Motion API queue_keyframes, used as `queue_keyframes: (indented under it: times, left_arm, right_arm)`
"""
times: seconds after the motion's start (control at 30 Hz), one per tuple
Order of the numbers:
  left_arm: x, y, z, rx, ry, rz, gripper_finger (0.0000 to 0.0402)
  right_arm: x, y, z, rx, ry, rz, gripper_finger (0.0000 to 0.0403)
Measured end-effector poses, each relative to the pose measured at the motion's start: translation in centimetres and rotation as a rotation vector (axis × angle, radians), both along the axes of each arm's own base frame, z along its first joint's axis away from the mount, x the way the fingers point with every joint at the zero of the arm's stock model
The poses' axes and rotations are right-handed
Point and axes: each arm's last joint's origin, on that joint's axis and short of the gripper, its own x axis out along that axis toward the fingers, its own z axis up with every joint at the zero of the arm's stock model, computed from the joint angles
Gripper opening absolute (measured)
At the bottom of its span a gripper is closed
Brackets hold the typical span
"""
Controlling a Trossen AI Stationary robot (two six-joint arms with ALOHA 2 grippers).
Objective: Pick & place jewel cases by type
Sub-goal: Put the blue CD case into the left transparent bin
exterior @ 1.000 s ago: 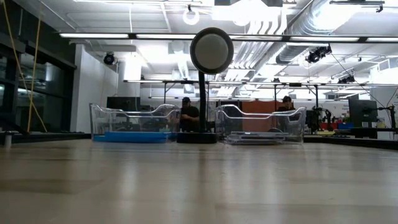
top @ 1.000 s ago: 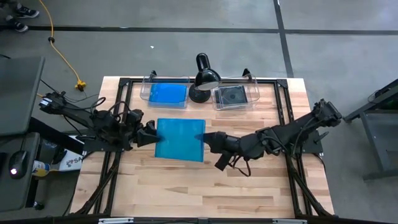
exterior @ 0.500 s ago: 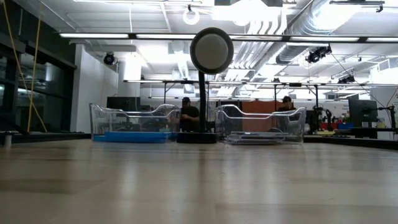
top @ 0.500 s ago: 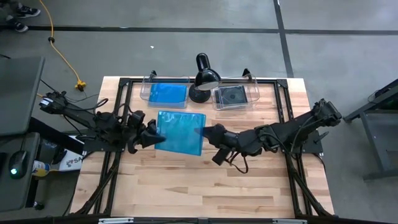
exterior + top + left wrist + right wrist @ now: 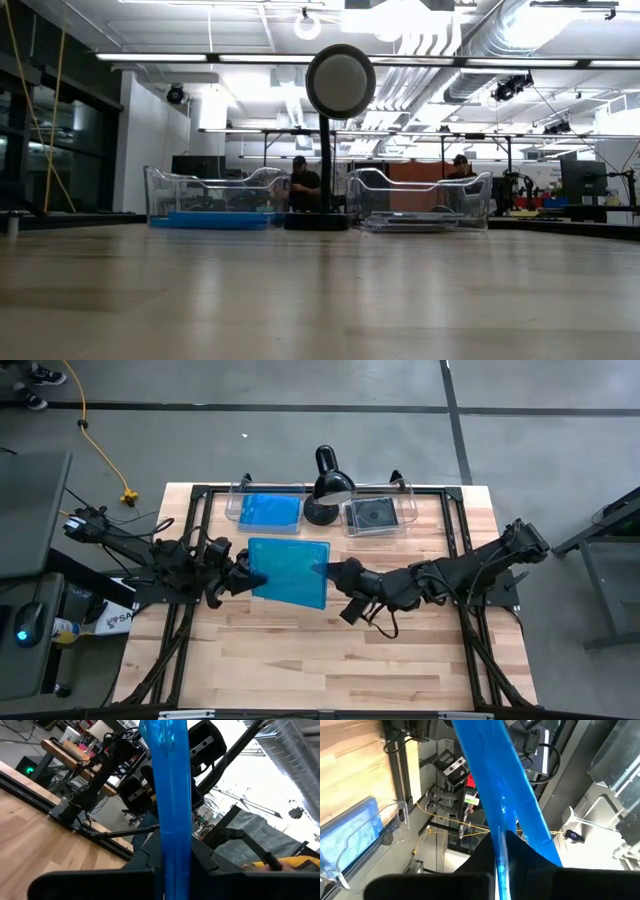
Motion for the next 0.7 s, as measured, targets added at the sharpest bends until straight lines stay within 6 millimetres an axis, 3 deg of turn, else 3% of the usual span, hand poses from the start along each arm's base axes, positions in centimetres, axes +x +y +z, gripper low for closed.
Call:
queue_keyframes:
  times: [0.2,0.47,0.7]
  left_arm:
    - [0.0,0.0,0.1,0.018,-0.008,0.011,0.0026]
    - [0.0,0.1,0.3,0.075,-0.029,0.05,0.0026]
    - [0.1,0.0,-0.2,0.119,-0.003,0.027,0.0026]
  right_arm:
    - [0.0,0.0,0.5,0.015,-0.057,-0.038,0.0013]
    - [-0.4,-0.7,1.2,0.093,-0.154,-0.29,0.0059]
    - [-2.5,-1.4,4.7,0.234,-0.38,-0.439,0.0068]
